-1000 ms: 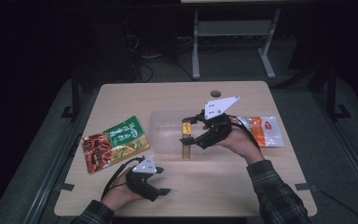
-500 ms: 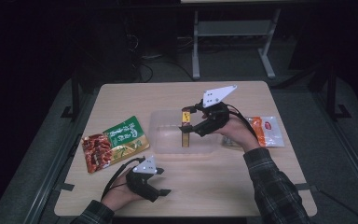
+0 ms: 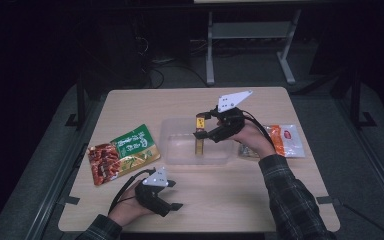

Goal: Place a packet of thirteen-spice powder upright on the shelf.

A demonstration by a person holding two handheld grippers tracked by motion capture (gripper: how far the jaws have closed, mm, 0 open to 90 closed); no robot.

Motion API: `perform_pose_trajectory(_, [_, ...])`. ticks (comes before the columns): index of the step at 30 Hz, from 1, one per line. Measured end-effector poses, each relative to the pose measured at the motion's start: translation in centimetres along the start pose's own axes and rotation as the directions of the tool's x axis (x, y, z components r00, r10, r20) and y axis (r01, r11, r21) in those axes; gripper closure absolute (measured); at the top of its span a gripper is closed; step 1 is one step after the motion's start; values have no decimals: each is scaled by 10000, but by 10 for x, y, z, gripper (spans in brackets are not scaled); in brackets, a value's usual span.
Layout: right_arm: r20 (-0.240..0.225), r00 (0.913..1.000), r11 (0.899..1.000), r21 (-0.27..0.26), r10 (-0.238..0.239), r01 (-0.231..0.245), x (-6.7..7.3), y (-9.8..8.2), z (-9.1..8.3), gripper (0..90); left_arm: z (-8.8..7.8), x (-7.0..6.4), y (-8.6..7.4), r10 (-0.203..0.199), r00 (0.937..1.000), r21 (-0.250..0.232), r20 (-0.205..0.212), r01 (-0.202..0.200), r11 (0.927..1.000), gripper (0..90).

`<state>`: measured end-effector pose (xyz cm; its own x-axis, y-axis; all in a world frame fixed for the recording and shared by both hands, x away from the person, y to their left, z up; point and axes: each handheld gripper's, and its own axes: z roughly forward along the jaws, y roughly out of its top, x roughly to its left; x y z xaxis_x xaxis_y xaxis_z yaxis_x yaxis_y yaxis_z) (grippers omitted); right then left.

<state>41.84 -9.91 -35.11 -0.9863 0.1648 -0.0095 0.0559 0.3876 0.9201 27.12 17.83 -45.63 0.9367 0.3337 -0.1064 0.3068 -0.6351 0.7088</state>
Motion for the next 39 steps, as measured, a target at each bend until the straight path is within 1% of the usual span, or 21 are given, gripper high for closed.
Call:
perform_pose_trajectory(2, [-36, 10000, 10000, 24, 25, -25, -1, -2, 1, 299, 0, 0, 0, -17, 10000, -60, -9, 17, 10000, 198])
perform_pose_trajectory(6, [-63, 10000, 9999, 111, 37, -36, -4, -5, 5, 299, 0, 0, 0, -13, 10000, -23, -13, 13, 10000, 199])
perform_pose_trajectory(11, [-66, 10000, 9995, 312, 69, -67, -5, -8, 10, 298, -1, 0, 0, -48, 10000, -69, -12, 48, 10000, 198])
perform_pose_trajectory(17, [-205, 9997, 9985, 525, 146, -135, -7, -12, 14, 298, -1, 0, 0, -44, 10000, -75, -6, 44, 10000, 199])
perform_pose_trajectory(19, [-217, 9997, 9975, 700, 55, -40, -7, -13, 16, 298, -1, 0, 0, -47, 10000, -83, -10, 47, 10000, 198])
perform_pose_trajectory(24, [-290, 9994, 9950, 983, 182, -153, -7, -16, 21, 297, -1, 0, 0, -35, 10000, -55, -3, 35, 10000, 199])
perform_pose_trajectory(27, [-314, 9993, 9939, 1094, 182, -146, -7, -17, 23, 296, -1, 0, 0, -39, 10000, -46, -1, 39, 10000, 199])
perform_pose_trajectory(29, [-354, 9992, 9914, 1299, 205, -158, -7, -18, 25, 296, -1, 0, 0, -32, 10000, -43, 4, 32, 10000, 199])
perform_pose_trajectory(35, [-379, 9988, 9891, 1449, 325, -266, -6, -20, 25, 295, -1, 0, 0, -32, 10000, -36, -11, 32, 10000, 199])
perform_pose_trajectory(36, [-388, 9990, 9879, 1544, 207, -144, -6, -21, 26, 294, -1, 0, 0, -14, 10000, -10, -9, 14, 10000, 199])
perform_pose_trajectory(39, [-426, 9990, 9856, 1690, 165, -90, -6, -22, 27, 292, -1, 0, 0, -16, 10000, -4, -8, 16, 10000, 199])
